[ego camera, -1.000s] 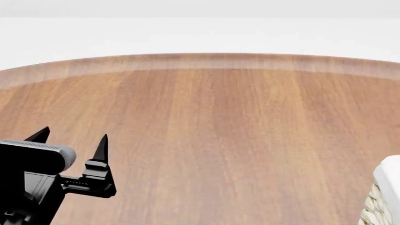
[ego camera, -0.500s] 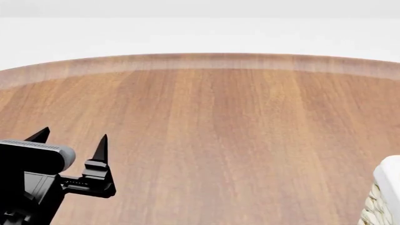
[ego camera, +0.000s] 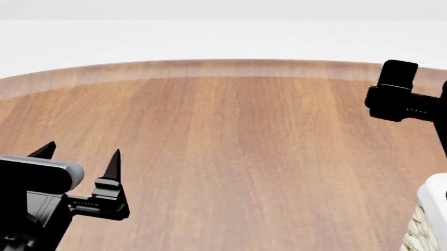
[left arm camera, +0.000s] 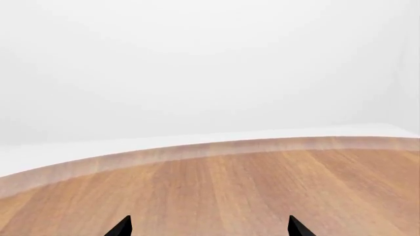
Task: Pick the milk and place it in the basket.
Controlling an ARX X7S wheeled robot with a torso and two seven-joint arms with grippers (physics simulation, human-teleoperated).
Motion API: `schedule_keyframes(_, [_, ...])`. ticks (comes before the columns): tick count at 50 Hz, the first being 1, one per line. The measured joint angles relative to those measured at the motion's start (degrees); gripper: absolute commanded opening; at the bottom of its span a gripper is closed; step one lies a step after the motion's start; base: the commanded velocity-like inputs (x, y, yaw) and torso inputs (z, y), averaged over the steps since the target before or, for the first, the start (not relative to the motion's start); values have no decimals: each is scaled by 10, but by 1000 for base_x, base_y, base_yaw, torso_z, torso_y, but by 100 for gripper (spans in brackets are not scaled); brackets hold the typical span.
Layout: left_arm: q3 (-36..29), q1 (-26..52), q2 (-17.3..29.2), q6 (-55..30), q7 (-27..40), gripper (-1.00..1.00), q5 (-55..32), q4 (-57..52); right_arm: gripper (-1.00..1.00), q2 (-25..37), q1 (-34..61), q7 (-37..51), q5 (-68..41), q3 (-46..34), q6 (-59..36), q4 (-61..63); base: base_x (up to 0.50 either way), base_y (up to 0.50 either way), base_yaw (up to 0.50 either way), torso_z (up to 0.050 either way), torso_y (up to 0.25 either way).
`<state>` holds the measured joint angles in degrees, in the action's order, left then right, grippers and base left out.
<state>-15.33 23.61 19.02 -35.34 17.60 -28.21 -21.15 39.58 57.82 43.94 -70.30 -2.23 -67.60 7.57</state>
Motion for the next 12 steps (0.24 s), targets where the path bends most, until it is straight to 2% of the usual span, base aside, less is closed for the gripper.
schedule_keyframes(12, [0, 0, 0, 1, 3, 100, -3, -1, 100, -64, -27, -109, 75, -125, 75, 46, 0, 0, 0, 0, 0])
